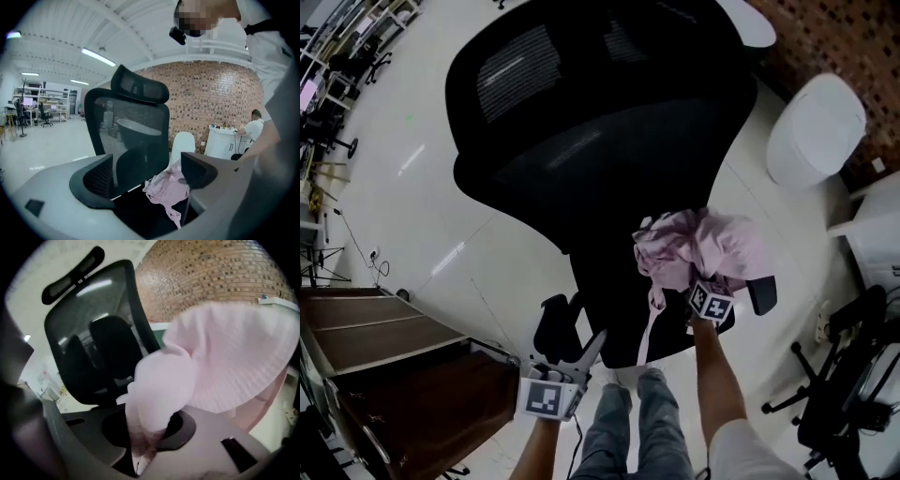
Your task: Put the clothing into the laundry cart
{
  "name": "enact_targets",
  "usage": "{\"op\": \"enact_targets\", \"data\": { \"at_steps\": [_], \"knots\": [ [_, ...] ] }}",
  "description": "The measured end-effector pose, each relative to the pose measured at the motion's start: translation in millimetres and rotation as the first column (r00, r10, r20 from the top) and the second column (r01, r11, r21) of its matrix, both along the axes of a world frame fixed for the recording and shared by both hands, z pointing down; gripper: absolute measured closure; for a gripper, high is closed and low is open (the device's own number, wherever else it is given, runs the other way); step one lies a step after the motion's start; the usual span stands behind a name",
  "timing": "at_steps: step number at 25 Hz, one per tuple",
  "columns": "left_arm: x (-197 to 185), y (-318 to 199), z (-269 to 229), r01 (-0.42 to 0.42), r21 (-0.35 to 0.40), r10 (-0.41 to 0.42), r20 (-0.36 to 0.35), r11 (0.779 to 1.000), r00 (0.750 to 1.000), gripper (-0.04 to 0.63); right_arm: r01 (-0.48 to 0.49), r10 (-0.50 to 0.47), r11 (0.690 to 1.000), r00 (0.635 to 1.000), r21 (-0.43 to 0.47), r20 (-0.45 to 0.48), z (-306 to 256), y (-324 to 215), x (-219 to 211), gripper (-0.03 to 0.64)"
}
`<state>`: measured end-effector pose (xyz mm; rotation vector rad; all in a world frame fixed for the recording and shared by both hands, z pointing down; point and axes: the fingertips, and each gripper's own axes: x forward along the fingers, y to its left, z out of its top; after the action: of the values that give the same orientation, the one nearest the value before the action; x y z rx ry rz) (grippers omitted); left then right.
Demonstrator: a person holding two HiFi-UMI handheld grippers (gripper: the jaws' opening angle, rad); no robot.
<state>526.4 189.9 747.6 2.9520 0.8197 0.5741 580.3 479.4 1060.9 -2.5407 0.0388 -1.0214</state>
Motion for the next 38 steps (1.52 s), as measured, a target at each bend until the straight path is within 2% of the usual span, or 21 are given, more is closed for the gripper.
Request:
{"op": "enact_targets", "data": {
  "at_steps": [3,5,8,12,14,17,21,24,26,28,31,33,35,38],
  "knots": [
    [-14,-3,-39,0.002,-0.027,-0.002,-0.003,1.0,1.0,0.163,0.033,-0.018,0.994,0.991,0.105,-0.135,-108,-33,-21,0.525],
    [-21,-4,-65,0.005,-0.06,-0.005,-0.012,0.998,1.0,0.163,0.051,-0.026,0.992,0.977,0.113,-0.211,-184,-39,-30,0.525],
    [-18,2,-102,0.003,-0.118,-0.012,-0.073,0.993,0.997,0.163,0.056,-0.009,0.993,0.915,0.106,-0.404,-307,-20,-11,0.525],
    [-30,-11,-154,0.006,-0.147,-0.03,-0.16,0.989,0.987,0.163,0.069,-0.019,0.996,0.796,0.059,-0.605,-471,-2,-10,0.525],
    [-42,-24,-175,0.007,-0.135,-0.038,-0.226,0.991,0.973,0.163,0.108,-0.066,0.994,0.741,0.022,-0.668,-543,-2,-17,0.525],
    [-67,-36,-234,0.003,-0.149,-0.041,-0.257,0.989,0.965,0.163,0.169,-0.15,0.984,0.648,-0.051,-0.747,-641,-17,-37,0.525],
    [-95,-64,-302,0.017,-0.132,-0.062,-0.346,0.991,0.936,0.163,0.219,-0.226,0.967,0.503,-0.13,-0.834,-757,-48,-69,0.526],
    [-112,-81,-339,0.037,-0.125,-0.082,-0.37,0.991,0.925,0.163,0.257,-0.285,0.946,0.372,-0.197,-0.883,-830,-78,-97,0.525],
    [-122,-98,-352,0.058,-0.117,-0.1,-0.396,0.991,0.913,0.163,0.317,-0.322,0.921,0.285,-0.229,-0.903,-866,-105,-112,0.525],
    [-134,-116,-359,0.088,-0.122,-0.131,-0.41,0.989,0.903,0.163,0.4,-0.351,0.883,0.216,-0.245,-0.911,-886,-136,-124,0.525],
    [-156,-154,-356,0.159,-0.107,-0.19,-0.438,0.981,0.879,0.163,0.498,-0.36,0.834,0.166,-0.236,-0.918,-897,-183,-136,0.526],
    [-175,-180,-360,0.214,-0.105,-0.238,-0.435,0.971,0.868,0.163,0.572,-0.365,0.788,0.138,-0.227,-0.921,-899,-224,-145,0.526],
    [-196,-207,-366,0.273,-0.103,-0.29,-0.423,0.957,0.859,0.163,0.642,-0.366,0.736,0.11,-0.215,-0.924,-902,-265,-154,0.526],
    [-233,-252,-368,0.38,-0.083,-0.377,-0.428,0.921,0.821,0.163,0.726,-0.348,0.66,0.064,-0.195,-0.935,-912,-317,-167,0.526]
  ]
}}
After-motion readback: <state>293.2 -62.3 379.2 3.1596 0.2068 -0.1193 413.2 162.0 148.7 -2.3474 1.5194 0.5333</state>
